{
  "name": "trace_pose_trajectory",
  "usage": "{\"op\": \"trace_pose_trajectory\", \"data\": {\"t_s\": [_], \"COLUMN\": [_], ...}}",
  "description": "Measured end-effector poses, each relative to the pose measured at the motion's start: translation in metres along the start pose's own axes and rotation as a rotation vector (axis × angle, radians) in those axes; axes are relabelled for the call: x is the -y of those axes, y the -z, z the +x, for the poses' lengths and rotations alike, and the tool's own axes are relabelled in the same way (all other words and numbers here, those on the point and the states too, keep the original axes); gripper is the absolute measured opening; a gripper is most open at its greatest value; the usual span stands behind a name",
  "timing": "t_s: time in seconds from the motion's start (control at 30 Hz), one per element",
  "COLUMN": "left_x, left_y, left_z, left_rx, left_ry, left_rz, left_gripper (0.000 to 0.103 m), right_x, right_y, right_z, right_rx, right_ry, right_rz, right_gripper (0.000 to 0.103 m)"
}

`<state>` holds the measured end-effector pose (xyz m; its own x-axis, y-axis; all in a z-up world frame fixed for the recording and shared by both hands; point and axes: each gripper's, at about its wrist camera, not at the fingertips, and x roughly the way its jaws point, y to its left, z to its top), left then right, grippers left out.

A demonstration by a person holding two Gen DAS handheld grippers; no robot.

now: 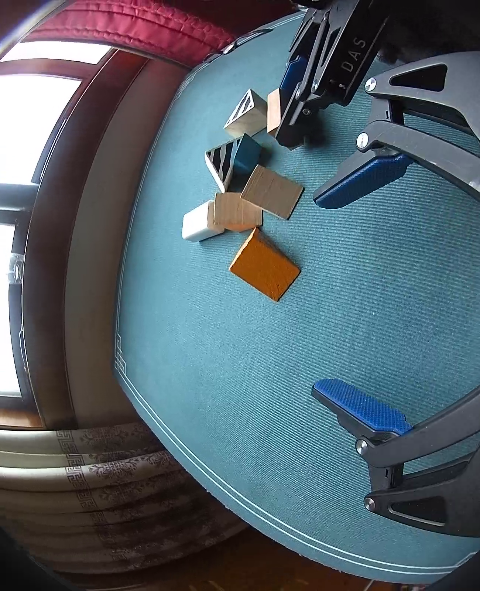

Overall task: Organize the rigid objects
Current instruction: 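Grasp the light wooden wedge block with the left gripper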

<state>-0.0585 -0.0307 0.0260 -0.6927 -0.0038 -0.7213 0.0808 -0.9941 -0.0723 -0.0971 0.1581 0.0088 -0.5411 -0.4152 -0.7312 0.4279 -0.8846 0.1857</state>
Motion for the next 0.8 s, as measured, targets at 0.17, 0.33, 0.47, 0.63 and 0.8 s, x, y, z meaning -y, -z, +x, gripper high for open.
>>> {"op": "trace_pose_trajectory", "data": {"t_s": [0.17,0.33,0.47,0.63,0.8], "left_x": [0.017,0.036,0.057,0.081,0.087], "left_y": [-0.007,-0.014,-0.016,-0.016,-0.023], "left_z": [-0.005,-0.001,0.014,0.033,0.047], "left_rx": [-0.005,0.001,-0.026,-0.042,-0.043], "left_ry": [0.047,0.055,0.083,0.084,0.085], "left_rz": [0.057,0.114,0.164,0.227,0.215], "left_gripper": [0.087,0.077,0.060,0.044,0.041], "right_x": [0.019,0.030,0.040,0.046,0.050], "right_y": [0.020,0.035,0.045,0.047,0.049], "right_z": [-0.017,-0.035,-0.046,-0.052,-0.052], "right_rx": [0.001,0.001,0.003,0.018,0.018], "right_ry": [0.039,0.054,0.056,0.046,0.031], "right_rz": [0.006,0.014,0.024,0.035,0.047], "right_gripper": [0.065,0.065,0.065,0.065,0.065]}}
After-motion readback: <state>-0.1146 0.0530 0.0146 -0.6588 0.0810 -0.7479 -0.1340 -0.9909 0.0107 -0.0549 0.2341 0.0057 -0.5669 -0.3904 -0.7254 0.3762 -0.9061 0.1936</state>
